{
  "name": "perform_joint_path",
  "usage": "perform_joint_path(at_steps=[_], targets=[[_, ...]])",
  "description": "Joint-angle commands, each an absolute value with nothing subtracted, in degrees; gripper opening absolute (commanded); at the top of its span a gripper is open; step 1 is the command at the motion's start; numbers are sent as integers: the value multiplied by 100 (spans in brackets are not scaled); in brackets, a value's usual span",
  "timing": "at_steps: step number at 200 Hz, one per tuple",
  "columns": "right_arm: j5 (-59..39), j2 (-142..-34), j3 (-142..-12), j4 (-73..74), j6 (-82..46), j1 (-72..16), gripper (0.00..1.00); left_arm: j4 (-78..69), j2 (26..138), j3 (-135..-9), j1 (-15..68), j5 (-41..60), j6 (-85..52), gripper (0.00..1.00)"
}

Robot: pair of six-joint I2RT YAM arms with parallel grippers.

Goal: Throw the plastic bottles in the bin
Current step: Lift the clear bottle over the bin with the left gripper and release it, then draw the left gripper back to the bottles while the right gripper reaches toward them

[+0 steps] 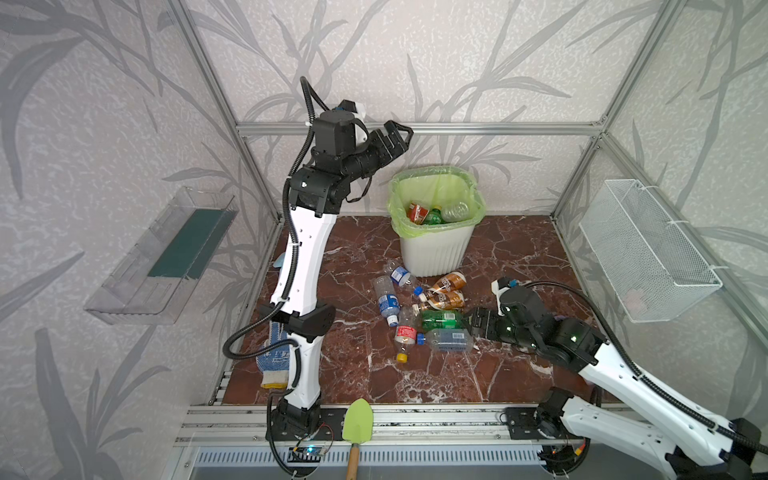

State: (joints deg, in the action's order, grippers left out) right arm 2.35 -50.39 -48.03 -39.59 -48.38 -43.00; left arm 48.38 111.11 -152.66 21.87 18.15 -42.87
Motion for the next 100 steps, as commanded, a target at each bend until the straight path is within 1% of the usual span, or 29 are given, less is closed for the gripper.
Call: perform_joint_path(at_steps=[1,8,16,38,73,100], targets=[[352,-4948,-4960,-4183,-4807,-4276,92,3739,9205,-12910,2337,1873,-4048,97],[343,-4947,-4922,-4168,-4824,-4272,92,3119,8646,-11822,2339,1710,-4159,97],[326,-4948,-4884,-4158,-4858,-4276,91,2936,8233,-11081,2336,1563,-4174,97],[291,-4959,-4797,-4186,-4949,-4265,90,3501,7594,-9962,2327,1265,-4020,97],[229,-5177,-4778,-4515,-5183,-4267,89,3410,6668,-7676,2305,1355,-4303,95],[119,-5404,-4772,-4827,-5620,-4287,89,3280,6112,-6233,2312,1401,-4586,94]])
